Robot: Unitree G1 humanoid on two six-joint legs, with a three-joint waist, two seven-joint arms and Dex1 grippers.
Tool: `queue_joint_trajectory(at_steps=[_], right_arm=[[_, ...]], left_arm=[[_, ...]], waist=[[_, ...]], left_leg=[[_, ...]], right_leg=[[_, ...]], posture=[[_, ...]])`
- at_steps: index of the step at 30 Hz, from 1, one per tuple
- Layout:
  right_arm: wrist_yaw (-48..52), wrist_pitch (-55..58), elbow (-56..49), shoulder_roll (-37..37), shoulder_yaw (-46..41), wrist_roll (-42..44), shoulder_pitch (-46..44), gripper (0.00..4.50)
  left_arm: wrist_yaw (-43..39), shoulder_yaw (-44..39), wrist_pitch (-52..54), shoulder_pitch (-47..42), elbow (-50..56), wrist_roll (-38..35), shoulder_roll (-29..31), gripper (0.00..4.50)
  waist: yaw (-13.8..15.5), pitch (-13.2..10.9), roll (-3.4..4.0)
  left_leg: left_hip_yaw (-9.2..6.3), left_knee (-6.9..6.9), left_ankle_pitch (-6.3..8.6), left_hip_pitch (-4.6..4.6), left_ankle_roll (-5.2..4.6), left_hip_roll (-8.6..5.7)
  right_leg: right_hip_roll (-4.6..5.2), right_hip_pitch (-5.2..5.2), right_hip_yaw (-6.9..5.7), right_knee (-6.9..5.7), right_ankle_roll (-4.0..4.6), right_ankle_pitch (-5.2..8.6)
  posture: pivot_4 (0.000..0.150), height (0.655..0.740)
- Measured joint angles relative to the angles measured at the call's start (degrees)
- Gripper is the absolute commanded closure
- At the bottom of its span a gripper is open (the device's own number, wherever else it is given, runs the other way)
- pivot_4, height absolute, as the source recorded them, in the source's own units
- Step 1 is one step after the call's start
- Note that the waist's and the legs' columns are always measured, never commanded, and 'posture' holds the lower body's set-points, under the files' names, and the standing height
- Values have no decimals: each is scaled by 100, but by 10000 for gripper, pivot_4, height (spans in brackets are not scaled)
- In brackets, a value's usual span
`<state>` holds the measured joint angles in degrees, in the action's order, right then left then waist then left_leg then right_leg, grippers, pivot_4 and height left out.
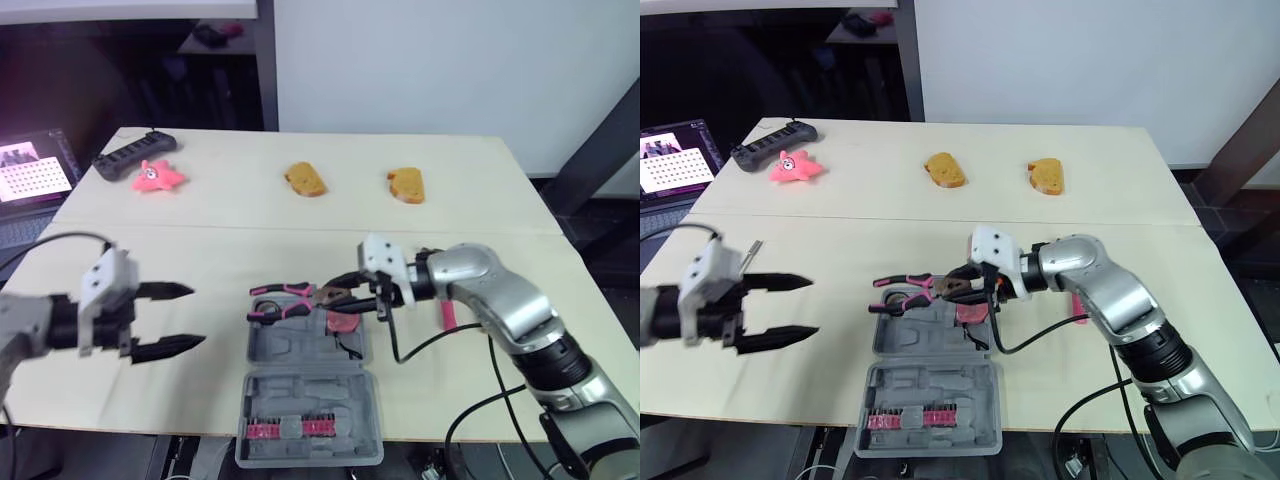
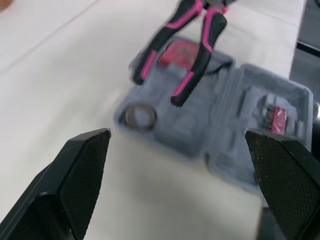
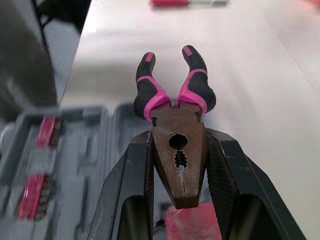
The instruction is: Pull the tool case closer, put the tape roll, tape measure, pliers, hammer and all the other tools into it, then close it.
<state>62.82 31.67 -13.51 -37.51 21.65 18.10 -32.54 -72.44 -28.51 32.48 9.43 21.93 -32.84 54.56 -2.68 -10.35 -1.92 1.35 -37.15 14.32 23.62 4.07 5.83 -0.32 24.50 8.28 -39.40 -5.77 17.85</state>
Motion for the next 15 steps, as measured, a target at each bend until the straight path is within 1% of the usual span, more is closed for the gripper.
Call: queue_joint_trajectory(at_steps=[3,6,10,15], right_arm=[[22,-244,161,51,267,-329,140,35579],[-11,-432,240,164,331,-529,172,35579],[-64,-711,587,278,529,-911,217,35579],[-33,-858,777,383,570,-1059,263,35579]], left_arm=[[272,-426,-178,629,87,105,-363,0],[243,-586,-236,973,93,82,-413,0],[238,-646,-438,1187,93,91,-424,0],[237,-645,-573,1301,83,96,-424,0]], waist=[[10,-1,-3],[8,-1,-3],[9,-1,-3],[-1,-1,-3]], left_leg=[[3,-4,0,0,0,0],[3,-3,0,0,1,0],[4,-2,0,-1,1,0],[5,0,0,-3,1,0]], right_leg=[[2,-1,2,0,2,1],[2,-1,1,1,3,1],[2,0,1,1,3,1],[1,0,2,1,3,0]], posture=[[1500,7150],[1500,7150],[1500,7150],[1500,7150]])
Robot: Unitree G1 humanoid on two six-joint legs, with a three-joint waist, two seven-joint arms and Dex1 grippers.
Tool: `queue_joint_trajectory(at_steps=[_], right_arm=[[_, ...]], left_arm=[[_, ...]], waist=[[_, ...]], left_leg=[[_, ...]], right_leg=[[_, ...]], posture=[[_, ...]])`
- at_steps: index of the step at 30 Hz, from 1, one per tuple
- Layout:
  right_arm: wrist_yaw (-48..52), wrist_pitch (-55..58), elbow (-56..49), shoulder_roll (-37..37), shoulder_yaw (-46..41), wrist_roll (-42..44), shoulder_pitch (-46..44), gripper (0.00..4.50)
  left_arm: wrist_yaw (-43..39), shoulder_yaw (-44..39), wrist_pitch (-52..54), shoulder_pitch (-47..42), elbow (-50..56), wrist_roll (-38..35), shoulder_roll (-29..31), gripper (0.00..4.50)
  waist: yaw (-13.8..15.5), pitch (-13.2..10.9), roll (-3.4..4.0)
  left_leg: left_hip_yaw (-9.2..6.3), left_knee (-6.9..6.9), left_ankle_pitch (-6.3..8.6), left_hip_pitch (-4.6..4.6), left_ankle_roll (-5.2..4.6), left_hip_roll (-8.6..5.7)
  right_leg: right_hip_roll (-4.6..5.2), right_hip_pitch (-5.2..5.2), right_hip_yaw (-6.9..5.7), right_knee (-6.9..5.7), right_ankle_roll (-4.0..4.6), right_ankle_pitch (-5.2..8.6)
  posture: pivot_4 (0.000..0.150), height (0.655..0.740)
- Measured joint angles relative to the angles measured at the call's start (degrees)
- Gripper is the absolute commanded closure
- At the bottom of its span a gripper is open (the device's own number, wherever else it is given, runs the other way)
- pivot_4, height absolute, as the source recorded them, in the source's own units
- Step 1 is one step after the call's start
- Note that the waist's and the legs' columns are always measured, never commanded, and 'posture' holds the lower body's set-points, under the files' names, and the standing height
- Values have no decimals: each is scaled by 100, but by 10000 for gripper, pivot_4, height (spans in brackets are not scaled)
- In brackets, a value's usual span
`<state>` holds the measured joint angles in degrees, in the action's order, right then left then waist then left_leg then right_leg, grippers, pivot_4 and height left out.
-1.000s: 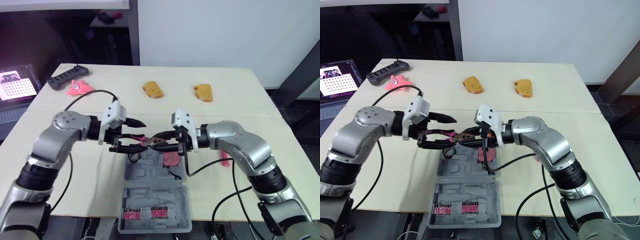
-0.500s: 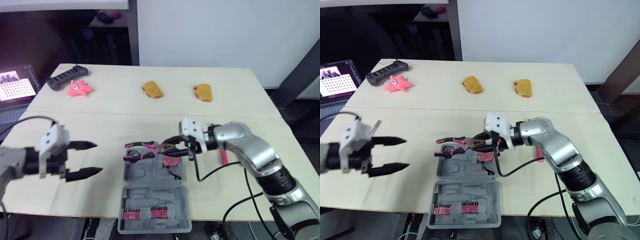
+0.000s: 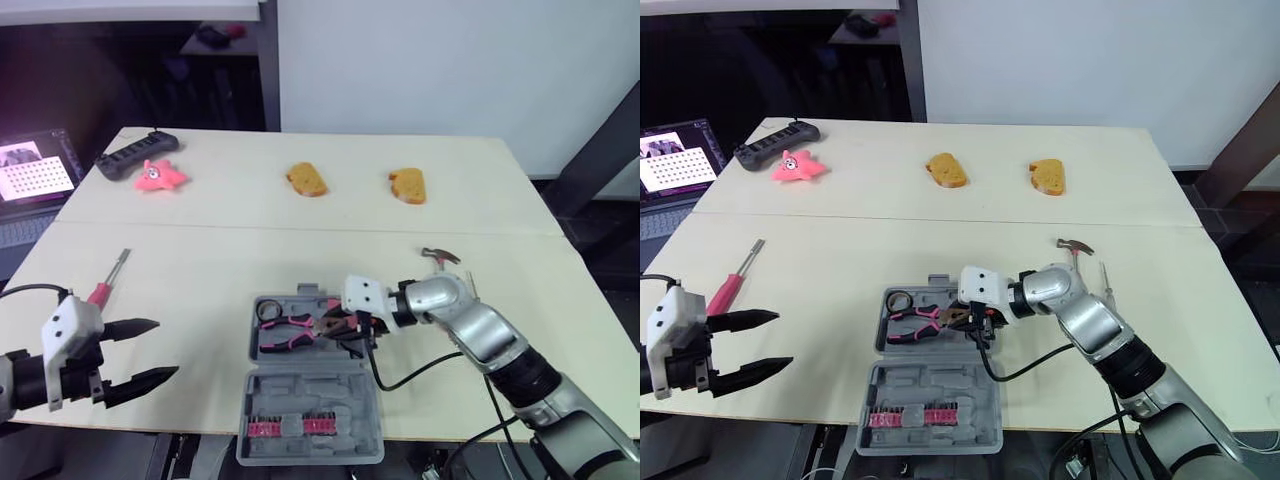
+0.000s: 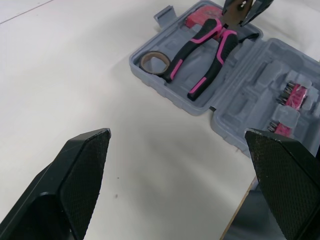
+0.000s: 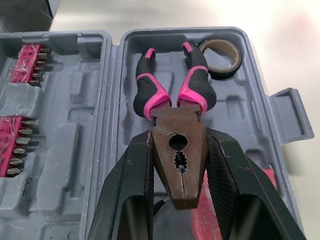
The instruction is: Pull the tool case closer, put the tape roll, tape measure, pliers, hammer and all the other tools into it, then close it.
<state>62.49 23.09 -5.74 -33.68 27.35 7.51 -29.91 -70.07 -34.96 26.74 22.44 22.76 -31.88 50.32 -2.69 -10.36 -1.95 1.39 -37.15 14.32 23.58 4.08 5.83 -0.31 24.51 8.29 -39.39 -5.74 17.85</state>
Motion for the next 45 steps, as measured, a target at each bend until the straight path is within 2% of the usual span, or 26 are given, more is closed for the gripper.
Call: queue_joint_trajectory(at_steps=[23,37,44,45], right_arm=[[252,173,15,316,-83,60,166,35579],[275,-176,707,781,61,-227,-43,35579],[262,-170,721,849,44,-237,-50,1317],[267,-134,681,842,12,-196,-50,570]], left_arm=[[-61,43,-132,-38,-139,5,87,0],[-46,168,-177,-3,-136,23,79,0],[13,252,-266,28,-130,23,68,0],[14,261,-271,32,-129,20,64,0]], waist=[[-133,0,0],[-145,0,0],[-134,0,0],[-134,0,0]], left_leg=[[-1,4,0,-2,0,0],[-1,6,0,-6,0,1],[0,4,0,-6,0,0],[0,4,0,-6,0,0]], right_leg=[[-1,-2,0,-1,-1,0],[-2,-2,-1,-3,-2,-1],[-1,-4,0,-3,-3,-1],[-1,-4,0,-3,-3,-1]], posture=[[1500,7150],[1500,7150],[1500,7150],[1500,7150]])
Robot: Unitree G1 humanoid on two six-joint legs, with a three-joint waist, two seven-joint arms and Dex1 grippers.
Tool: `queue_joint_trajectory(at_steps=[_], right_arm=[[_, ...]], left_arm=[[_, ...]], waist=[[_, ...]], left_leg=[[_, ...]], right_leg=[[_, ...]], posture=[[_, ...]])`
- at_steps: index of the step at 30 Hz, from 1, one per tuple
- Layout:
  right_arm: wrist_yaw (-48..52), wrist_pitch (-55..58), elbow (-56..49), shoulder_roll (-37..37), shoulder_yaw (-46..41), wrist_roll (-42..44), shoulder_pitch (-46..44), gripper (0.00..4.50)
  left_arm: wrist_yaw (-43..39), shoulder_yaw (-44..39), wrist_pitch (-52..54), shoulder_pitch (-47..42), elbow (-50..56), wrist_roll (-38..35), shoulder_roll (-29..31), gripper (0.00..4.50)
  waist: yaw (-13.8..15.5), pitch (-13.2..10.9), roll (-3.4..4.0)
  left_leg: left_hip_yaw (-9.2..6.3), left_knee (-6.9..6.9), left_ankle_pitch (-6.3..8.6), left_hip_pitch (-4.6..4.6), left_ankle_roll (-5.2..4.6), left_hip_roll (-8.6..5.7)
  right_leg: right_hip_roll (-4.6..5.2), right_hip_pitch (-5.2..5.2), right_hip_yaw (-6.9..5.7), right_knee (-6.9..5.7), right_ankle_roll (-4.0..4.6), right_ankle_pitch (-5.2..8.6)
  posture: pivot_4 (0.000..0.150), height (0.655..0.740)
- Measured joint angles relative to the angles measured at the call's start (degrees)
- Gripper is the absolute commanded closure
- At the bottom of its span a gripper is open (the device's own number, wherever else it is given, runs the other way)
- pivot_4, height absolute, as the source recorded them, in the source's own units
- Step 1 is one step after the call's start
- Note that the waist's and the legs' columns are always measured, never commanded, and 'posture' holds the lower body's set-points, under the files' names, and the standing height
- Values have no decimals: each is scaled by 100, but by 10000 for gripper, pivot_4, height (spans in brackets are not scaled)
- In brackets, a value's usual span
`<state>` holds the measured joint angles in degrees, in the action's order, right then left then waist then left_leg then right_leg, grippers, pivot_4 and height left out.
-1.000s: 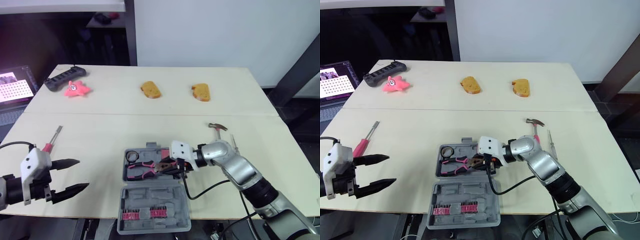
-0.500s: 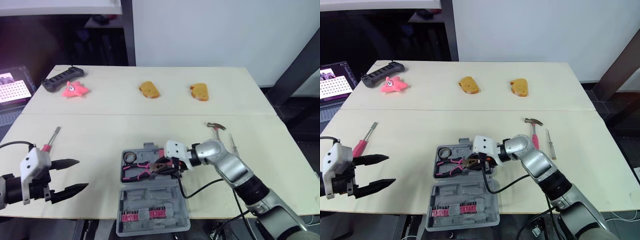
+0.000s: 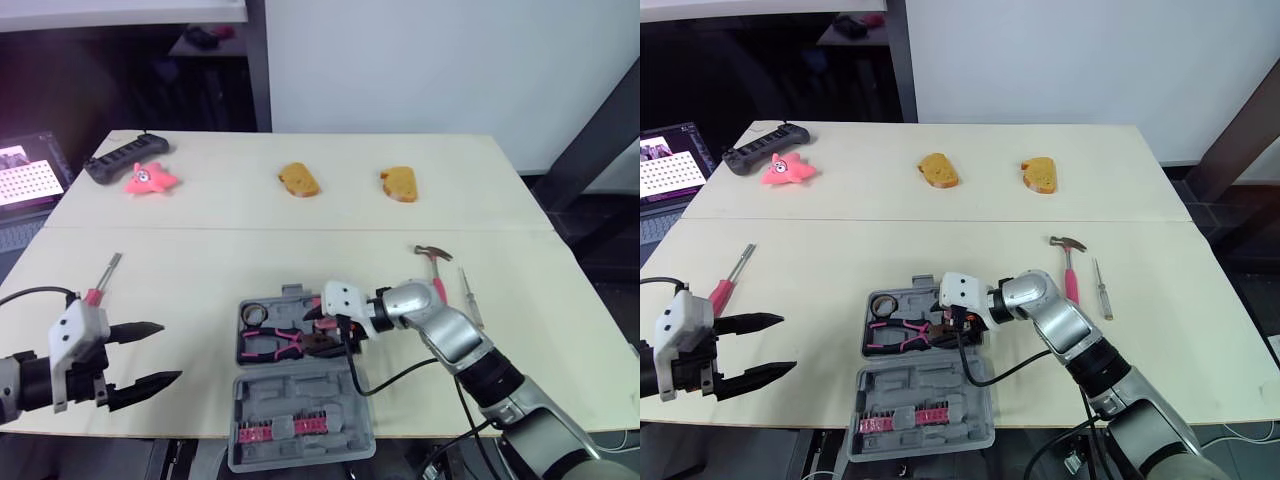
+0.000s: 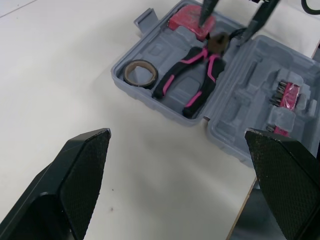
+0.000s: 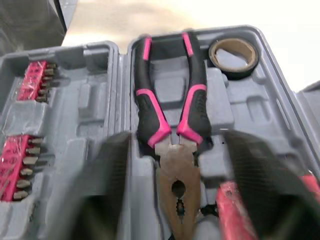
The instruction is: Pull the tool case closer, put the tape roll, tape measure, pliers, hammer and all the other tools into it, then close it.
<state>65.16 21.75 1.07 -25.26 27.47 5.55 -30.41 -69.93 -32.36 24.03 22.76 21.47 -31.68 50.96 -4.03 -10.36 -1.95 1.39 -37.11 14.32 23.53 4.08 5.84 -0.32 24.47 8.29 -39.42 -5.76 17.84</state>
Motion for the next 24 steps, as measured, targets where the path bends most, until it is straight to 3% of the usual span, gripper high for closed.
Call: queue_joint_trajectory(at_steps=[8,11,18,24], right_arm=[[143,564,-752,-98,-543,686,18,570],[48,663,-738,15,-523,706,17,8250],[-171,513,-118,417,-157,452,-136,44499],[-325,276,506,757,52,204,-161,44499]], left_arm=[[55,-12,-193,195,206,-65,-372,0],[156,-26,-260,412,361,-98,-595,0],[406,-28,-452,835,621,-65,-885,0],[521,-26,-563,987,689,-14,-936,0]], waist=[[-7,1,-1],[-10,1,-1],[-4,1,-2],[-6,1,-2]], left_leg=[[-1,0,0,0,0,0],[-1,0,0,-2,0,0],[-1,-1,0,-2,0,0],[-1,0,0,-2,0,0]], right_leg=[[0,-2,-1,0,0,0],[0,-2,0,0,0,0],[1,-3,1,2,1,1],[1,-3,0,1,1,1]], posture=[[1500,7150],[1500,7150],[1500,7150],[1500,7150]])
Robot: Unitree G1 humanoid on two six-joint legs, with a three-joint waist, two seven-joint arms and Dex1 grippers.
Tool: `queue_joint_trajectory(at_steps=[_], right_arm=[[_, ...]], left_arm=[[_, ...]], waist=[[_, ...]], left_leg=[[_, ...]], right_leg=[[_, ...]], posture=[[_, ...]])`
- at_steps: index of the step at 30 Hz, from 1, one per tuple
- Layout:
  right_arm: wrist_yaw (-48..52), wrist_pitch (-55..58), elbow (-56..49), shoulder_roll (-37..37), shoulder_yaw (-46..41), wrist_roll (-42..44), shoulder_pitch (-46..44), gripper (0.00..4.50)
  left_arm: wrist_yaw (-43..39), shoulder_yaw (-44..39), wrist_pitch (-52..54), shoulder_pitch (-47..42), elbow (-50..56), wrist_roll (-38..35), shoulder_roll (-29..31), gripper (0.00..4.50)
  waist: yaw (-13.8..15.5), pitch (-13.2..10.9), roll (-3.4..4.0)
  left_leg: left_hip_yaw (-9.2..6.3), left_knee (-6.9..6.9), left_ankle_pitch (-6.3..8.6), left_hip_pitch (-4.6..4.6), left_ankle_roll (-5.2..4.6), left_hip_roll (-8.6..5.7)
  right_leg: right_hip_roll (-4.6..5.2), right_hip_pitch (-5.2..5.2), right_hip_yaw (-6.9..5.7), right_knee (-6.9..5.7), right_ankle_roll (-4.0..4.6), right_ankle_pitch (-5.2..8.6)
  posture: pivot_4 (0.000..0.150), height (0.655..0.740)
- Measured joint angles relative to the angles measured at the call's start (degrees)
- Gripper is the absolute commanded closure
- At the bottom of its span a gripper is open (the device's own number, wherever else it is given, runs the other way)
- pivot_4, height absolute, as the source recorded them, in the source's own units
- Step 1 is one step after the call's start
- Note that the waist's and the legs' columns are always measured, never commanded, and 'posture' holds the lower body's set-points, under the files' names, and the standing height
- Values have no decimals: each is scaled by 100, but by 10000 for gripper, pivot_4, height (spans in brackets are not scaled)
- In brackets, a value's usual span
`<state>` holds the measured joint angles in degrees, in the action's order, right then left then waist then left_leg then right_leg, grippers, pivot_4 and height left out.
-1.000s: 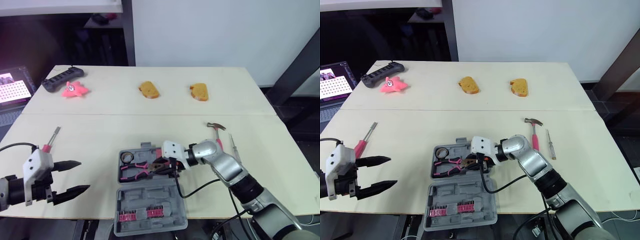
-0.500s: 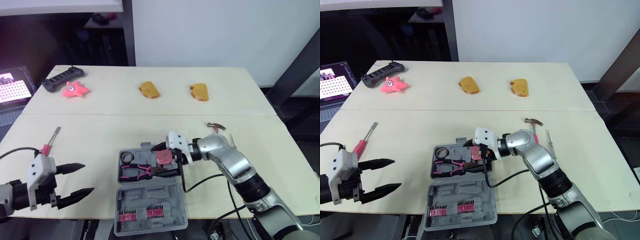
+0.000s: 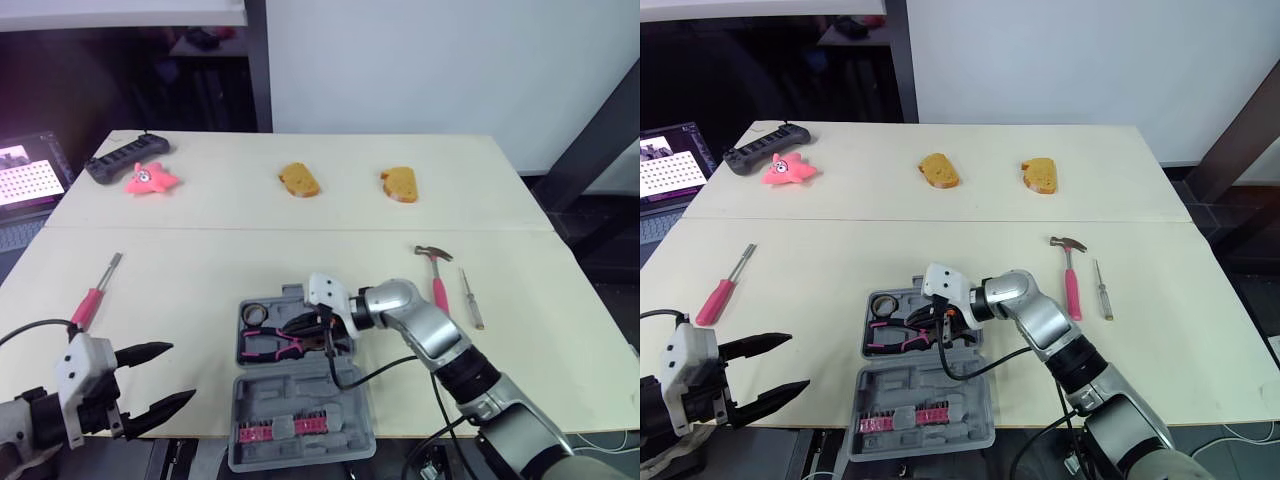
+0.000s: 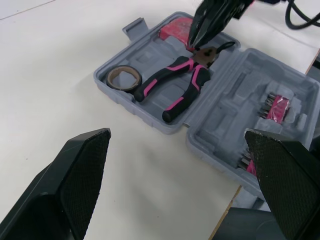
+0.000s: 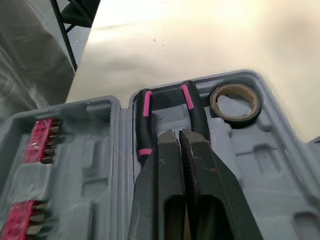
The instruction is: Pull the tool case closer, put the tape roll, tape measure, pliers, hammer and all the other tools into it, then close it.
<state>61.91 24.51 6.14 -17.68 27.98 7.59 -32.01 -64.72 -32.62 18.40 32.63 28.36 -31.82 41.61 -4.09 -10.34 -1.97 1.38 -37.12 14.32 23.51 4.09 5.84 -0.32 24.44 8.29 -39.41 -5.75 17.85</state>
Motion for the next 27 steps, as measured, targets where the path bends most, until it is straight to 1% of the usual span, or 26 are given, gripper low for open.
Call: queue_joint_trajectory(at_steps=[7,13,16,18,23,27], right_arm=[[-313,-302,1154,408,-6,-232,-75,44499],[-312,-735,1432,456,36,-343,-57,44499],[-278,-922,1410,482,-60,-323,38,44499],[-158,-987,1220,477,-137,-219,206,44499],[175,-838,478,315,-197,117,444,44499],[222,-735,350,197,-240,159,531,44499]], left_arm=[[71,0,-85,70,0,11,1,0],[77,0,-148,78,-1,11,26,0],[72,0,-155,77,-7,14,61,0],[64,3,-168,20,-27,24,97,0],[48,41,-204,-142,-132,106,161,0],[9,110,-259,-213,-161,132,206,0]], waist=[[-14,5,-2],[-9,38,-4],[-8,39,-4],[-4,37,-3],[-3,35,-1],[0,35,-2]], left_leg=[[1,2,0,-9,0,0],[0,2,0,-18,0,0],[0,2,0,-18,0,0],[0,3,0,-12,0,0],[0,2,0,-10,1,0],[0,3,0,-10,1,0]], right_leg=[[-1,-6,0,0,0,0],[-1,-18,0,0,0,0],[-1,-17,0,0,1,1],[-1,-11,-1,0,0,1],[-1,-9,0,0,0,0],[-1,-10,0,1,0,1]], posture=[[1500,7150],[1500,7150],[1500,7150],[1500,7150],[1500,7150],[1500,7150]])
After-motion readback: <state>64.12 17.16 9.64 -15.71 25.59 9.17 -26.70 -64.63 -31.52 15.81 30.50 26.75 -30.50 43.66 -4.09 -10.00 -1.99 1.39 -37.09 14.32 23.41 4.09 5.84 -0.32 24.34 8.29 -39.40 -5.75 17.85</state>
